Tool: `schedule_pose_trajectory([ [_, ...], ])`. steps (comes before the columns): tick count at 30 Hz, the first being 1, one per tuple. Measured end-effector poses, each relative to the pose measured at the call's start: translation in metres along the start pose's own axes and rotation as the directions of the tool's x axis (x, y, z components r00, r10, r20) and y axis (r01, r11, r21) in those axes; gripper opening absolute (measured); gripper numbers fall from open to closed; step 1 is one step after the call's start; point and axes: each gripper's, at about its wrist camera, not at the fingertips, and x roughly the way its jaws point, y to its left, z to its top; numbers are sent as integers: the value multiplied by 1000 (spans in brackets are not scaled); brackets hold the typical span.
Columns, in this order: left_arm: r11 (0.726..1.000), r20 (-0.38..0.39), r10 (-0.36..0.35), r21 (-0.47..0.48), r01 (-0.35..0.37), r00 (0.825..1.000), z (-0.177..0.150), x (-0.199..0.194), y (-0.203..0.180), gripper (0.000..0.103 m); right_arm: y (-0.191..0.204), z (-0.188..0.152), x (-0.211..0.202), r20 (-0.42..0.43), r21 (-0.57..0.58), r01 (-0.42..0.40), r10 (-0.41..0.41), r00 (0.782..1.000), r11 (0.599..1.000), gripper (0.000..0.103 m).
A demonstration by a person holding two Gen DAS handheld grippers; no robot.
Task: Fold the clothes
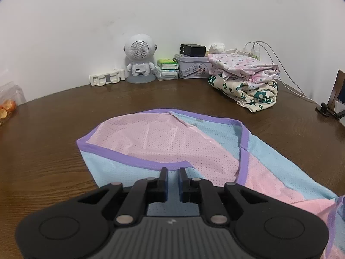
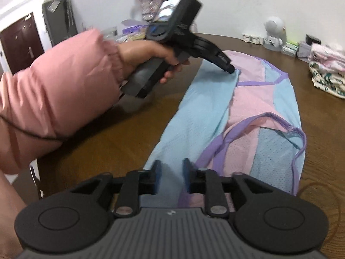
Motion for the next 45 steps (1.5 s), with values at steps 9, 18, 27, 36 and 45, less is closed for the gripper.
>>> schedule_pose_trajectory([
  [9,977,151,71,-210,-38,986,-12,-97,4,101,-21,-15,-62,204,207,-67,24,979,976,93],
  [18,959,128,87,-280,-48,988,-92,-176,-34,102,-20,-61,-93,230,348,-38,-46,972,937,103],
  [27,963,118,53,-268,-19,992,-151,-219,-72,102,-4,-87,-113,224,367,-6,-82,971,930,103],
  [36,957,130,74,-286,-34,989,-170,-242,-87,102,11,-89,-121,242,323,-21,-61,968,946,103],
  [45,954,132,110,-294,-67,985,-181,-258,-107,103,10,-80,-122,206,367,9,-90,974,930,103],
])
